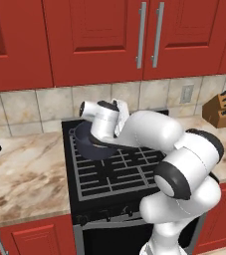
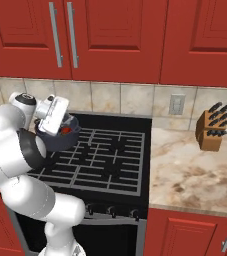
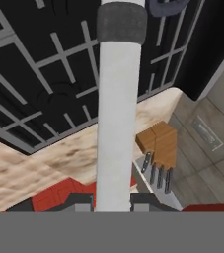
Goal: Put the bell pepper and avocado in the pot. Retrieve the spatula and lightly stir the vegetables in the pot.
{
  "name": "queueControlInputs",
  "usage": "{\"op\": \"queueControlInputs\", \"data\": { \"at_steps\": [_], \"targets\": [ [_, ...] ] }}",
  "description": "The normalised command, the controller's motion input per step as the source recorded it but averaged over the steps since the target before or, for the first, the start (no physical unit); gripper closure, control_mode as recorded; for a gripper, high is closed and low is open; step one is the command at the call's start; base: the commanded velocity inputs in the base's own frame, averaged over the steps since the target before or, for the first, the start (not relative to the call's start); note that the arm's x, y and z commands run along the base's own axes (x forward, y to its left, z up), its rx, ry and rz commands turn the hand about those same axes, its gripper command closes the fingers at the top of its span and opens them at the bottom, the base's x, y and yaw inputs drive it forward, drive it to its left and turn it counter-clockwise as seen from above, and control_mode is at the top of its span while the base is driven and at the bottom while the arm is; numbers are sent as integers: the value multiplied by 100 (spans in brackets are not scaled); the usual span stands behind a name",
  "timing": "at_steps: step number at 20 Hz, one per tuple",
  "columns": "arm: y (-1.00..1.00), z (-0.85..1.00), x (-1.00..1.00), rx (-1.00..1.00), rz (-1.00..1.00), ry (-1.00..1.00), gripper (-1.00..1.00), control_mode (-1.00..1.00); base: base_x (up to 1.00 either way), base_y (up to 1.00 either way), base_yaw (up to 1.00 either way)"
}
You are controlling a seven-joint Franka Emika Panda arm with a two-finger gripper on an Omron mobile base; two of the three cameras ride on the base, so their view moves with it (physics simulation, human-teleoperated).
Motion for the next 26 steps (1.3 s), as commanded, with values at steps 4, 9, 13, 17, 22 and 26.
{"op": "queueControlInputs", "data": {
  "at_steps": [4,9,13,17,22,26],
  "targets": [
    [1,6,16,0,0,0,100,-100,0,0,0],
    [0,37,36,0,0,0,100,-100,0,0,0],
    [-2,49,7,0,0,0,100,-100,0,0,0],
    [0,15,-8,-2,2,5,100,-100,0,0,0],
    [0,-10,-24,-8,6,5,100,-100,0,0,0],
    [0,-2,-7,-6,6,0,100,-100,0,0,0]
  ]
}}
